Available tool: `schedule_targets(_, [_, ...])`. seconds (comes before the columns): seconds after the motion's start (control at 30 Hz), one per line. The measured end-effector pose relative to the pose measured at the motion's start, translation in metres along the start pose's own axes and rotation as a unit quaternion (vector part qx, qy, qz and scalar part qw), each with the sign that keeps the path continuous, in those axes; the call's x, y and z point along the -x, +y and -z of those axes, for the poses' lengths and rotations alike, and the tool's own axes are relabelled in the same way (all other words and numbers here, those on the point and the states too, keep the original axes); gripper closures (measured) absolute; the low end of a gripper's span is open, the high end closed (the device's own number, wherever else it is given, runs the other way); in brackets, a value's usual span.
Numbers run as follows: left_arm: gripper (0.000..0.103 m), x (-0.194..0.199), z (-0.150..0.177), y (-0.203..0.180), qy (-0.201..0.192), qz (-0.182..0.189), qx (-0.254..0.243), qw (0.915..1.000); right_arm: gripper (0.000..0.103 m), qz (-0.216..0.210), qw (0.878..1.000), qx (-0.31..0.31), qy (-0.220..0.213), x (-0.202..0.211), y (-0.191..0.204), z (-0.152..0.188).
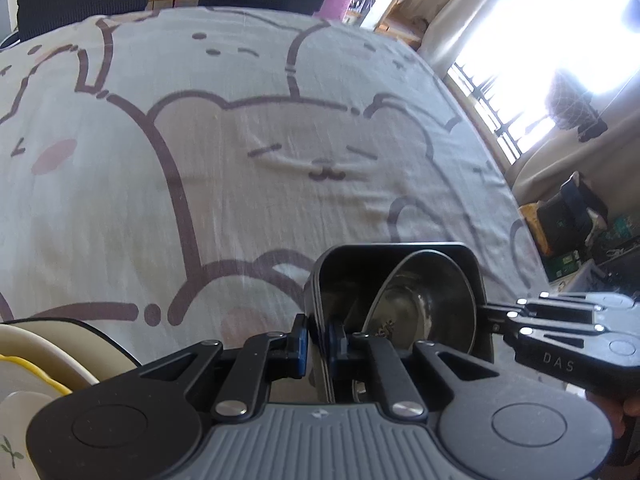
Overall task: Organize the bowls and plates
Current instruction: 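Lift the tray holding the oval bowl and carry it over the floral bowl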
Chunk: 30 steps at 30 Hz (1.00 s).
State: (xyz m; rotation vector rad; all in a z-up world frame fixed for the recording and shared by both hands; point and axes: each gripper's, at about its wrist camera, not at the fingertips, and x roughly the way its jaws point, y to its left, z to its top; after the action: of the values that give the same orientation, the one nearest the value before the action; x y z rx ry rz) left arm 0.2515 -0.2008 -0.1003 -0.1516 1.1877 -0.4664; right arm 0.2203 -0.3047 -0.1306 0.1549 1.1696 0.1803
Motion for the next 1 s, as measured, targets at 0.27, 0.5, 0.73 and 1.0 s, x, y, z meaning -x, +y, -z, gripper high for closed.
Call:
schedule_targets(0.27, [0.092,0.046,-0.002,0.009,-0.040,0.014,0.011,0.9990,0.096,-0.028,0.998,-0.032,-0.038,0.031,0.012,-0.002])
schedule_targets(0.5, [0.092,0.093,0.005,0.030,-0.074,0.012,0.022,0.9969,0.096,-0.054,0.996,-0.031,-0.070,0.053,0.045,-0.005])
schedule_targets(0.73, [0.092,0.136,0.017,0.059,-0.103,0.007,0.042,0.9938,0.095,-0.078,0.992,-0.036,-0.097,0.067,0.086,-0.010])
schedule_targets(1.0, [0.092,0.168,0.038,0.097,-0.117,-0.005,0.069,0.9907,0.095,-0.095,0.990,-0.029,-0.100,0.066,0.132,-0.007])
